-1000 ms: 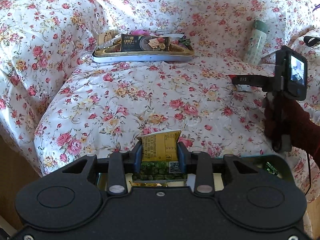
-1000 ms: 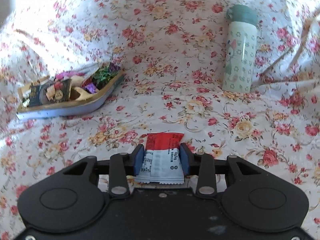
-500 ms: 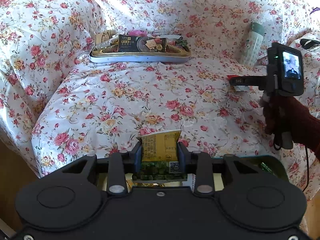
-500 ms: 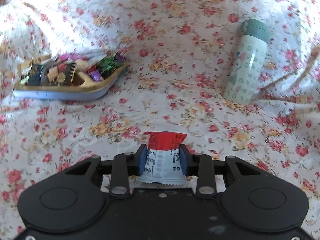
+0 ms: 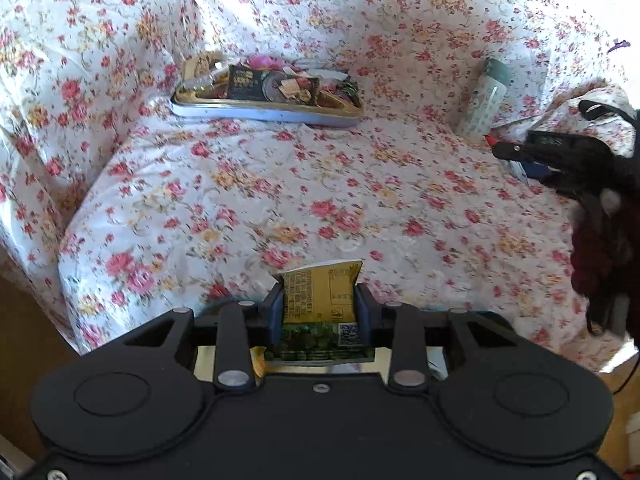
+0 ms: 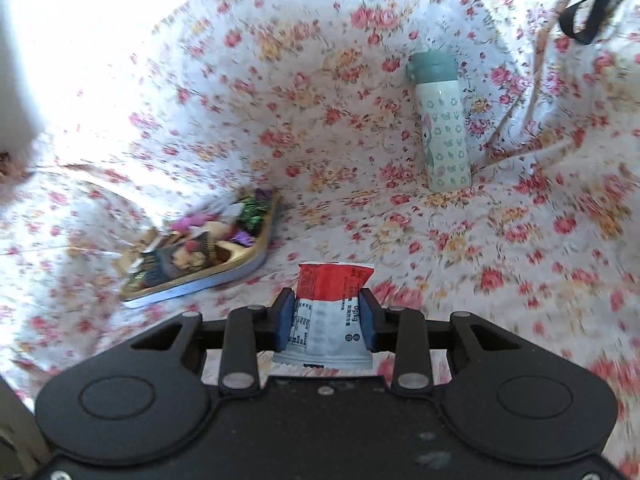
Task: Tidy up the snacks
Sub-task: 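Carry the yellow-green and red-white packets over the gold tin tray with both grippers, then open both grippers over the tin tray to drop both packets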
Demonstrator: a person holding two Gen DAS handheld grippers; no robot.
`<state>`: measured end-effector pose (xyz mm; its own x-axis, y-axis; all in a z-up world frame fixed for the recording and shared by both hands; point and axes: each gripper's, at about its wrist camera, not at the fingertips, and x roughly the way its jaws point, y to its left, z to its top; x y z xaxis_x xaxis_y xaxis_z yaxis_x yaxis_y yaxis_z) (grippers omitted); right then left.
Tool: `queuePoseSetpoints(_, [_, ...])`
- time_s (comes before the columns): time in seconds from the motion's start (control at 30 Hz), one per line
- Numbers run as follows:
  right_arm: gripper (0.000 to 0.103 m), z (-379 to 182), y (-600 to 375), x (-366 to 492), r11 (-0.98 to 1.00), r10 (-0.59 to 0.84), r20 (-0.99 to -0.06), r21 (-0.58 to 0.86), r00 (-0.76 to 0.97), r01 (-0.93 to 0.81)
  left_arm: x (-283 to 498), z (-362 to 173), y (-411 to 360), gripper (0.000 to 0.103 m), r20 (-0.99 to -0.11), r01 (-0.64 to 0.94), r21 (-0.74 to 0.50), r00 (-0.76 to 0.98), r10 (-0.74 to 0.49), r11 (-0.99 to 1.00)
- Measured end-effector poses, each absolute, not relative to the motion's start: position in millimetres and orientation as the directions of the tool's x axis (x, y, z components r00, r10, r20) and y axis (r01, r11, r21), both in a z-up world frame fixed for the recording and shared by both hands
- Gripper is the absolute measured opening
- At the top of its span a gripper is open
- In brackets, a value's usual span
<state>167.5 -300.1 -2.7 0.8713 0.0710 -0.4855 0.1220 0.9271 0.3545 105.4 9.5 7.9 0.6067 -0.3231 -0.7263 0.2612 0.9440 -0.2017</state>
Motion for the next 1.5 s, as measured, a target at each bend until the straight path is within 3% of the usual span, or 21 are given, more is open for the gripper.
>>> queuePoseSetpoints(0.3, [0.036, 11, -260, 78, 0.939, 0.129, -0.5, 0.339, 0.856, 0.057, 102, 6, 7, 0.044, -0.782, 0.238, -0.176, 0.555, -0.283, 0.955])
queuePoseSetpoints(0.6, [0.036, 5, -226, 20, 0.935, 0.217, -0.505, 0.353, 0.836, -0.029, 114, -7, 22, 0.044, -0.838, 0.169, -0.247, 0.458, -0.298, 0.954])
queuePoseSetpoints(1.1, [0.036, -8, -207, -51, 0.933, 0.29, -0.523, 0.342, 0.802, -0.114, 63, -4, 29, 0.044, -0.831, 0.172, -0.152, 0.511, -0.22, 0.973])
queuePoseSetpoints(1.5, [0.036, -26, -193, -52, 0.941, 0.287, -0.581, 0.319, 0.762, -0.112, 97, -19, 17, 0.044, -0.843, 0.164, -0.075, 0.517, -0.151, 0.984])
